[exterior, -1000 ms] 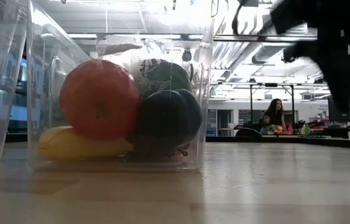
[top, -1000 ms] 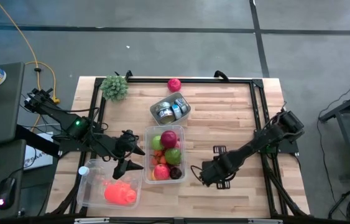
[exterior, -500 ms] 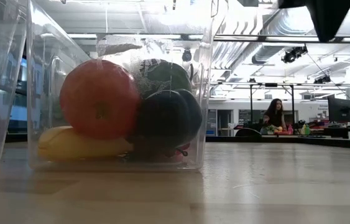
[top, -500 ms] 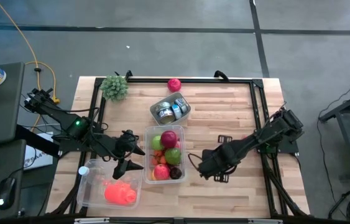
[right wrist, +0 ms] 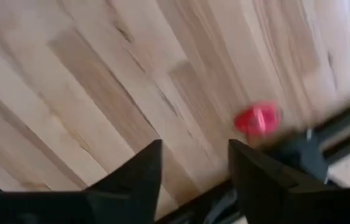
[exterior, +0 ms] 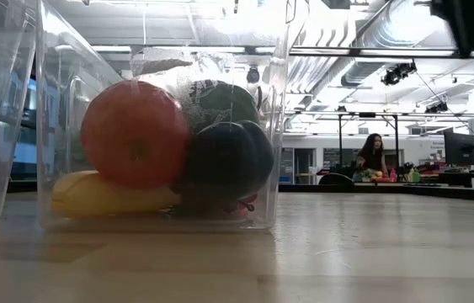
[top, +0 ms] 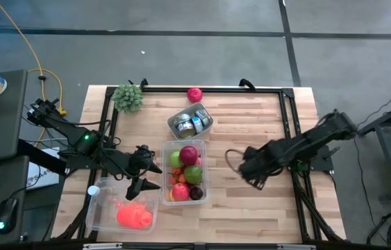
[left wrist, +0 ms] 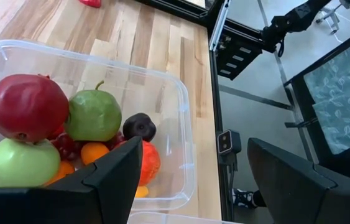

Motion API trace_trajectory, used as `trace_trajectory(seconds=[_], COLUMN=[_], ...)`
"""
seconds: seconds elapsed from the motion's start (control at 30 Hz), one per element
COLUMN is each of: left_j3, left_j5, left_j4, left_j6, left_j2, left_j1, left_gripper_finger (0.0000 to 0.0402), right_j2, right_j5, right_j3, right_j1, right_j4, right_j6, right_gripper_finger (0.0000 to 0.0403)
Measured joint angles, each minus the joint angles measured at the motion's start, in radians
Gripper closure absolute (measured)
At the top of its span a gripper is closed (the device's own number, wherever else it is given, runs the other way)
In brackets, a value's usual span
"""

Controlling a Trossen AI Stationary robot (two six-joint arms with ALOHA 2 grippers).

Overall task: Pick & Place Food Item
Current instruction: Put the red dragon fruit into the right transparent bin

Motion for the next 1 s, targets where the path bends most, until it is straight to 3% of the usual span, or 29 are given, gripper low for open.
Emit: trace_trajectory(seconds=[0.23, 0.4, 0.6, 0.77, 1.0], left_j3=[0.000, 0.000, 0.000, 0.000, 0.000], left_j5=[0.000, 0.000, 0.000, -0.006, -0.007], left_j4=[0.001, 0.001, 0.001, 0.026, 0.037], left_j6=[0.000, 0.000, 0.000, 0.000, 0.000], left_j2=[0.000, 0.000, 0.000, 0.000, 0.000], left_j1=[0.000, 0.000, 0.000, 0.000, 0.000], left_gripper_finger=[0.0120, 0.0120, 0.0120, 0.0120, 0.0120], right_j2=[-0.258, -0.366, -0.375, -0.355, -0.342], right_j5=[-0.040, -0.080, -0.091, -0.058, -0.085], right_j3=[-0.340, -0.553, -0.678, -0.689, -0.790], right_j1=[-0.001, -0.064, -0.192, -0.296, -0.454], right_j4=[0.095, 0.262, 0.268, 0.326, 0.412], right_j6=[0.257, 0.302, 0.178, 0.053, 0.205], right_gripper_finger=[0.0183, 0.0163, 0.0130, 0.0124, 0.0125])
